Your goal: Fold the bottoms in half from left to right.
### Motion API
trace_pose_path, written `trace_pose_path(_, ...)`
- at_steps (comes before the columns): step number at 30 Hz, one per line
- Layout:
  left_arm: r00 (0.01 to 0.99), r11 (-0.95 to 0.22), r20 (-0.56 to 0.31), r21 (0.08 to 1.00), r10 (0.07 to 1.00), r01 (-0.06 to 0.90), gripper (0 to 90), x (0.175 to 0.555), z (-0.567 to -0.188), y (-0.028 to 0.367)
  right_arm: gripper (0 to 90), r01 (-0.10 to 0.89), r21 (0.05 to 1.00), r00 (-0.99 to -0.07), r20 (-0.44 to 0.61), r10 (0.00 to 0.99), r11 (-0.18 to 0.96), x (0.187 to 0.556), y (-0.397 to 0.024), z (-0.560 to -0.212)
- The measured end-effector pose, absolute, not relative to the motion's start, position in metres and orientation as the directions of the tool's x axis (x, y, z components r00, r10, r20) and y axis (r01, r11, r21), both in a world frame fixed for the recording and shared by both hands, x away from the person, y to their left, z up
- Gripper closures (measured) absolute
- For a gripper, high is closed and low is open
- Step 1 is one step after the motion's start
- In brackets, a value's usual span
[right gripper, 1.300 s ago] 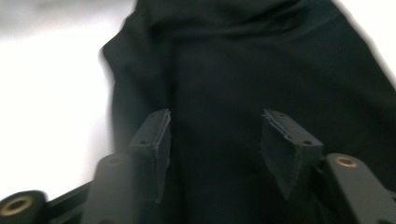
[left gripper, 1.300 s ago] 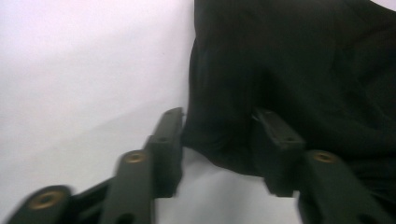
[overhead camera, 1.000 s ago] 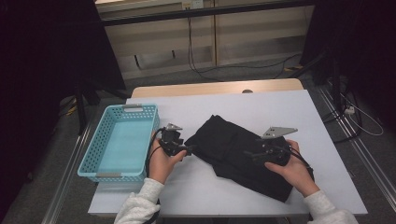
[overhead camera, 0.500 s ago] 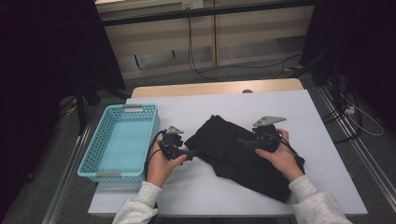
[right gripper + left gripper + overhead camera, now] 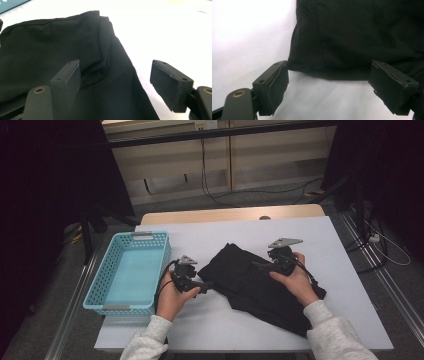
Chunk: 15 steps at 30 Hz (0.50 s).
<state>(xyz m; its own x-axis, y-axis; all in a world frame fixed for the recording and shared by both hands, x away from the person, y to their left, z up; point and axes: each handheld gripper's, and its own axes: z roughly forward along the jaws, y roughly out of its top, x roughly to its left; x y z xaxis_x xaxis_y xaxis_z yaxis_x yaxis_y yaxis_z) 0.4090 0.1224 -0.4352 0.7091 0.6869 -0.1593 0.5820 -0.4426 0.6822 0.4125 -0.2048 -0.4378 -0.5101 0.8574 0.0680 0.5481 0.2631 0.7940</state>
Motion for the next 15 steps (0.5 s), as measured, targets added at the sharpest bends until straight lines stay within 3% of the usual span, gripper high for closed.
trace_pose_path(6,0.713,-0.444,-0.171,0.678,0.68,0.586,15.0,0.408,-0.437,0.122,24.9,0.54,0.794,-0.52,0.055,0.852,0.279,0.415,-0.2,-0.435)
trace_pose_path(15,0.709,-0.438,-0.174,0.679,0.683,0.589,13.3,0.408,-0.437,0.123,32.7,0.543,0.789,-0.535,0.059,0.843,0.289,0.422,-0.188,-0.44)
